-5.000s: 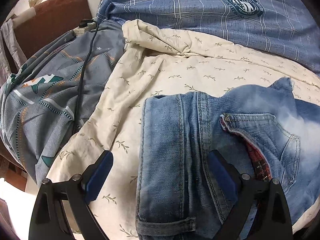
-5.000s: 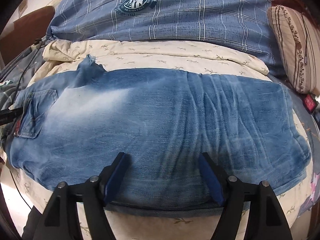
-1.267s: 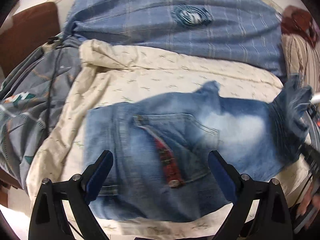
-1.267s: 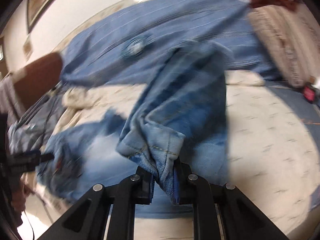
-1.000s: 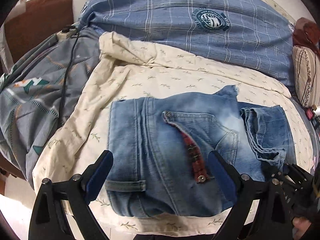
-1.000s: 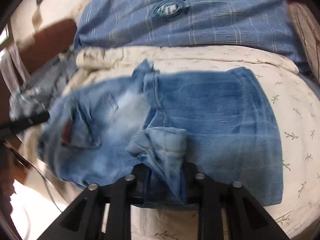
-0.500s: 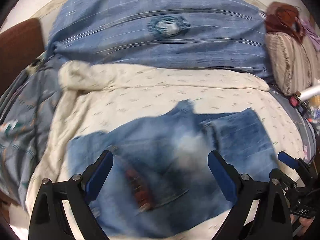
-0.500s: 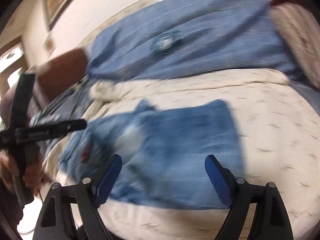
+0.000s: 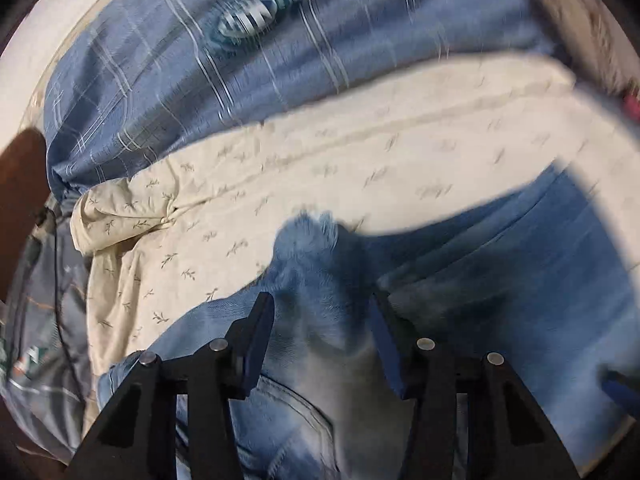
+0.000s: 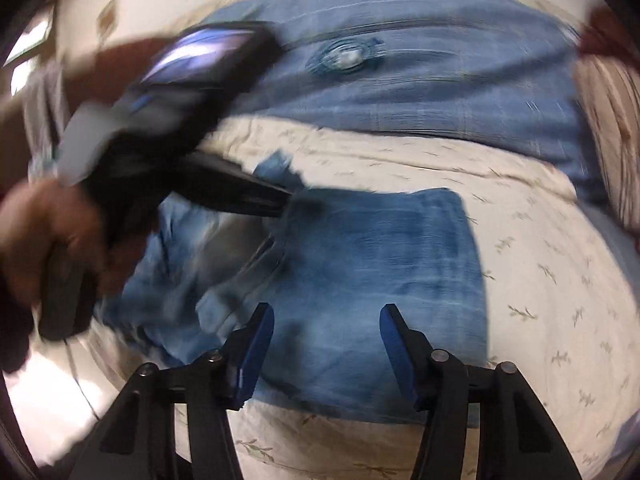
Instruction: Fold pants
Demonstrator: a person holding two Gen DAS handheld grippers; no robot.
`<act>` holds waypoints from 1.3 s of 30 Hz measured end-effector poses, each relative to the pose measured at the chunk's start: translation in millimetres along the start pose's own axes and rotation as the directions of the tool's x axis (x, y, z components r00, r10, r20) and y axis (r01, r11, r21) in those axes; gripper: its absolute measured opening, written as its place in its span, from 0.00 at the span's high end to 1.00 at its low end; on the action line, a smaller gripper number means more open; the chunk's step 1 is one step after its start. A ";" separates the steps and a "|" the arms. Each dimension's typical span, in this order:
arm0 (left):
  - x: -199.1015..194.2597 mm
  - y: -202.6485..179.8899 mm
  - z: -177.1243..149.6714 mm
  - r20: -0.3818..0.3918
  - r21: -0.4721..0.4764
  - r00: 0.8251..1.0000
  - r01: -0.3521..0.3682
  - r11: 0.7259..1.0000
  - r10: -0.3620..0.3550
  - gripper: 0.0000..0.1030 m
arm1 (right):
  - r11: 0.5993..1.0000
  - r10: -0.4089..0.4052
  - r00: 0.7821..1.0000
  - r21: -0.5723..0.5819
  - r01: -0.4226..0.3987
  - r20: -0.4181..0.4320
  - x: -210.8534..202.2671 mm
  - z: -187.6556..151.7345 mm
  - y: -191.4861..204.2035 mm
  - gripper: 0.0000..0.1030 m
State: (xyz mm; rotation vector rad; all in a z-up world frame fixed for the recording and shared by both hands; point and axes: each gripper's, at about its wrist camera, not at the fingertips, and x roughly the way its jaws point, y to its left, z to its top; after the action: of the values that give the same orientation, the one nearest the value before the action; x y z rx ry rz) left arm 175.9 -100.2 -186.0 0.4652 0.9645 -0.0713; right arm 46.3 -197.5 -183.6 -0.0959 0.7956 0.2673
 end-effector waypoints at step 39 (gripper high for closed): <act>-61.7 220.4 -240.3 0.098 -0.631 0.949 0.292 0.719 -0.299 0.44 | 0.999 -0.007 0.998 0.047 0.004 0.059 -4.6 10.8 22.5 0.38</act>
State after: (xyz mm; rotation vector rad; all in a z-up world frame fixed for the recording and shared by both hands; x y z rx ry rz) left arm 11.9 188.1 -174.6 -0.3335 1.0005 -0.0241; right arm 44.6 -174.8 -172.4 -0.0461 0.7419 0.2452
